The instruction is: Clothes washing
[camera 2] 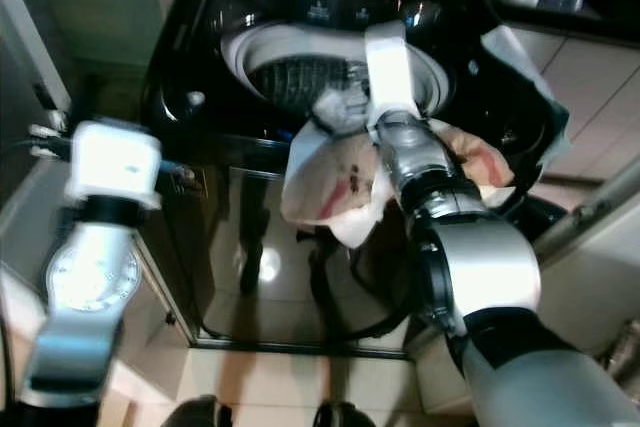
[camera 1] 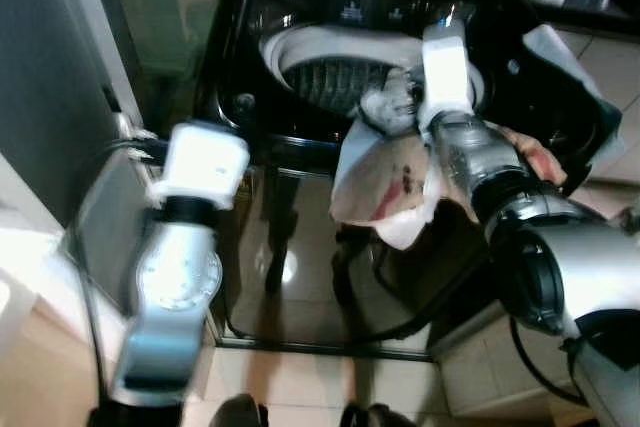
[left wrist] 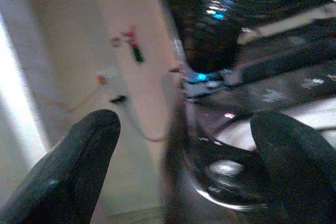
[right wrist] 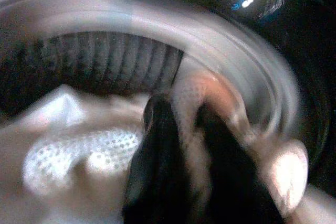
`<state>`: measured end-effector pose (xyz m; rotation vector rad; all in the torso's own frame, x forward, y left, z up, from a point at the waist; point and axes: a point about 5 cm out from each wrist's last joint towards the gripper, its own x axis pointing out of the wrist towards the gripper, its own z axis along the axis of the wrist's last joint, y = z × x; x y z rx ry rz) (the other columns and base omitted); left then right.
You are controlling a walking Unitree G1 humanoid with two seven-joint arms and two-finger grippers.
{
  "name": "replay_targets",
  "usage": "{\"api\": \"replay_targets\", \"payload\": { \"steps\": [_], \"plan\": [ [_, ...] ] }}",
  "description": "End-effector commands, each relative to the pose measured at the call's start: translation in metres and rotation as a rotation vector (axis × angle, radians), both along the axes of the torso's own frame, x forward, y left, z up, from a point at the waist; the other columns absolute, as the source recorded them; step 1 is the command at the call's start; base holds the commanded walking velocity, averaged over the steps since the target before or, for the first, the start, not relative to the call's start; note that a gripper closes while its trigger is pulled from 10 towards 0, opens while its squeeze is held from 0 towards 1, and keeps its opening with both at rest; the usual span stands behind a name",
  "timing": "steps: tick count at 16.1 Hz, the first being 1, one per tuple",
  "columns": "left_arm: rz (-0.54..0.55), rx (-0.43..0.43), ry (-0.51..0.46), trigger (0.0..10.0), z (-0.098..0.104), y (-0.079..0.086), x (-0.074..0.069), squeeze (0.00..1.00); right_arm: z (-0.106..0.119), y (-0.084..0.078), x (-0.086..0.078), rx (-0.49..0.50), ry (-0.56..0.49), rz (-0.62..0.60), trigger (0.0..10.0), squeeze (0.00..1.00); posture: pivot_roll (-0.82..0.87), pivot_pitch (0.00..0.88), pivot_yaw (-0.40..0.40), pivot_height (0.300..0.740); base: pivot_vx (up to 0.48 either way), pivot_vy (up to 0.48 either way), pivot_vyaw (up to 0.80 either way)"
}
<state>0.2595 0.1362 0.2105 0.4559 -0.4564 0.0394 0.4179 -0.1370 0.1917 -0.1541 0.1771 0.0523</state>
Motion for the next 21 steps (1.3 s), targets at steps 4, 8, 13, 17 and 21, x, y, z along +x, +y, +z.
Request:
{"api": "replay_targets", "payload": {
  "steps": [4,8,13,17,21],
  "plan": [
    [-0.007,0.027,0.009,10.0,0.003,0.004,-0.005,0.0,-0.031,-0.009,-0.009,0.206,0.101,-0.092,10.0,1.0,0.21,0.093,-0.085,0.74,0.0,0.0,0.0],
    [-0.01,0.035,-0.002,10.0,0.005,0.002,-0.006,0.0,0.02,-0.01,0.002,0.053,-0.206,-0.074,10.0,1.0,0.2,0.077,-0.08,0.74,0.0,0.0,0.0],
    [-0.041,0.029,0.003,10.0,0.003,-0.004,-0.004,0.0,0.02,0.001,0.0,0.15,-0.243,-0.047,10.0,1.0,0.17,0.073,-0.069,0.74,0.0,0.0,0.0],
    [-0.03,0.043,0.0,10.0,0.004,-0.001,-0.002,0.0,0.037,0.005,-0.001,0.099,-0.396,-0.009,10.0,1.0,0.17,0.069,-0.059,0.74,0.0,0.0,0.0],
    [-0.038,0.051,0.007,10.0,0.002,-0.002,0.003,0.0,0.065,-0.001,-0.009,0.078,-0.653,0.006,10.0,1.0,0.14,0.066,-0.054,0.74,0.0,0.0,0.0]
  ]
}}
